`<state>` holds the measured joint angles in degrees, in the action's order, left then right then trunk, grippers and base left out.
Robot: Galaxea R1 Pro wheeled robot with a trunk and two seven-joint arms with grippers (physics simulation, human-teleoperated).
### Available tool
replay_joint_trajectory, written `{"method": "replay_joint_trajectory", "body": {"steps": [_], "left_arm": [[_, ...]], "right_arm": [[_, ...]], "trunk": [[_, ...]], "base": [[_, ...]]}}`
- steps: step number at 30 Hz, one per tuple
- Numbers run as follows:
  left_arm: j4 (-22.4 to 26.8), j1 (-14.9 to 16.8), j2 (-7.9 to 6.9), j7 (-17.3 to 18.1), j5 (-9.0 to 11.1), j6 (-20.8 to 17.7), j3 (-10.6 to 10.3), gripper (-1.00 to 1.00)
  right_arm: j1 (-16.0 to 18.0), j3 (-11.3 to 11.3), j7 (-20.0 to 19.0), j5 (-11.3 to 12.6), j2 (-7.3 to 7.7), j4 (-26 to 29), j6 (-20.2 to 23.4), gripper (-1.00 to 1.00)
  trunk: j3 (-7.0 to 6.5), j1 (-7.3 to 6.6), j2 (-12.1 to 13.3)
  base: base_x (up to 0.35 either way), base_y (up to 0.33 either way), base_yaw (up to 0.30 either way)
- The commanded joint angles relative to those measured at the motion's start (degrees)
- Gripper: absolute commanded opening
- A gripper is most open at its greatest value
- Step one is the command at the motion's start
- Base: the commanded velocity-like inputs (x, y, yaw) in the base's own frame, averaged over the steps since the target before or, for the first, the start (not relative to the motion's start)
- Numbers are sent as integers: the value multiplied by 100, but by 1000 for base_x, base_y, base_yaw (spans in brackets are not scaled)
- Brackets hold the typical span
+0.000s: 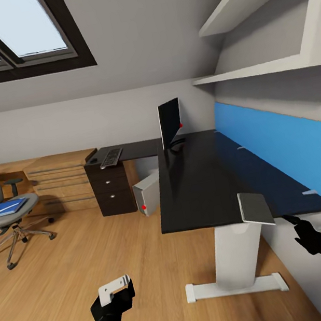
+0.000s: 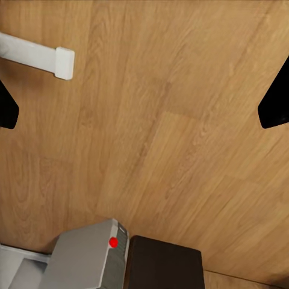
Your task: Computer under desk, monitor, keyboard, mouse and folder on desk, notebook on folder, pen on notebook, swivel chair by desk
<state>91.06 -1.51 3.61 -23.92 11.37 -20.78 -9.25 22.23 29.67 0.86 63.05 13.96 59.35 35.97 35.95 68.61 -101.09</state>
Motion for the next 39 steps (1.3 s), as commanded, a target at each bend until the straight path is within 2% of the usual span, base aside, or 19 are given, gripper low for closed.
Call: {"method": "replay_joint_trajectory", "body": {"steps": [1, 9, 22, 27, 39], "left_arm": [[9, 1, -1, -42, 52, -14, -7, 100], [8, 1, -3, -42, 48, -14, -21, 100], [-32, 1, -26, -40, 48, -26, -24, 100], [-127, 1, -35, -34, 42, -23, -17, 100], [-148, 1, -36, -34, 41, -23, -16, 100]], "right_arm": [[4, 10, 6, 23, -5, 1, 32, 100], [7, -13, -4, 27, -31, -2, 32, 100], [8, -238, -7, 23, -76, 16, 33, 100], [8, -441, -47, 23, -83, 21, 33, 100], [7, -478, -207, 15, -78, 24, 31, 100]], "trunk": [[23, 22, -44], [167, 198, -365], [167, 198, -365], [167, 198, -365], [167, 198, -365]], "base": [[0, 0, 0], [0, 0, 0], [0, 0, 0], [88, 0, 0], [98, 0, 0]]}}
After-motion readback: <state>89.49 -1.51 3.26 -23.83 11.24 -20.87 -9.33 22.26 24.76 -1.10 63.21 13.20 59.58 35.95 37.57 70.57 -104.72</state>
